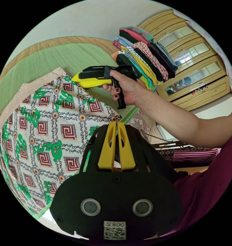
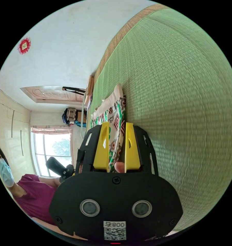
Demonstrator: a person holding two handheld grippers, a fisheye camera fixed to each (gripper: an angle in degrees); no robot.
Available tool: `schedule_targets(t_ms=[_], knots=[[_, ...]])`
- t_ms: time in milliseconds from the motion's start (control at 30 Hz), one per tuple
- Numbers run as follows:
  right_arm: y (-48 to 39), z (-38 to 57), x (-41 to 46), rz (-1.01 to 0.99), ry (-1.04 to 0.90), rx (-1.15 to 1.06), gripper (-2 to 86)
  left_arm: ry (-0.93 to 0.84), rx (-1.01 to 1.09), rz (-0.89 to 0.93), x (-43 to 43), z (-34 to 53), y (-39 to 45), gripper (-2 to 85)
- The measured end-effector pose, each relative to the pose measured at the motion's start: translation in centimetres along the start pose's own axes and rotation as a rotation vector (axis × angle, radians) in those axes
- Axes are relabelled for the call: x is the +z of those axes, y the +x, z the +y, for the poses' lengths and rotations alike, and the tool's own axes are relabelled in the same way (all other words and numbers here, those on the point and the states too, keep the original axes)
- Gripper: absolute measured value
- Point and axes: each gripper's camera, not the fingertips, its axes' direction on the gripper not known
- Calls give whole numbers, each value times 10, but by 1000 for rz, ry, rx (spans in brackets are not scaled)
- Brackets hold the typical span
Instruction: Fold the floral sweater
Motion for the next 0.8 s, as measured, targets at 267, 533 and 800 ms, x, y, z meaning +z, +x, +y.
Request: schedule_targets(t_ms=[267,533,800], knots=[[-6,-50,27,-21,-37,-19,70,25,-11,54,-8,4,-8,4],[-11,-73,34,-23,-55,-10,33,35,-28,89,-13,16,-16,4],[-25,-76,20,7,-60,-2,17,41,-25,111,-23,34,-18,4]])
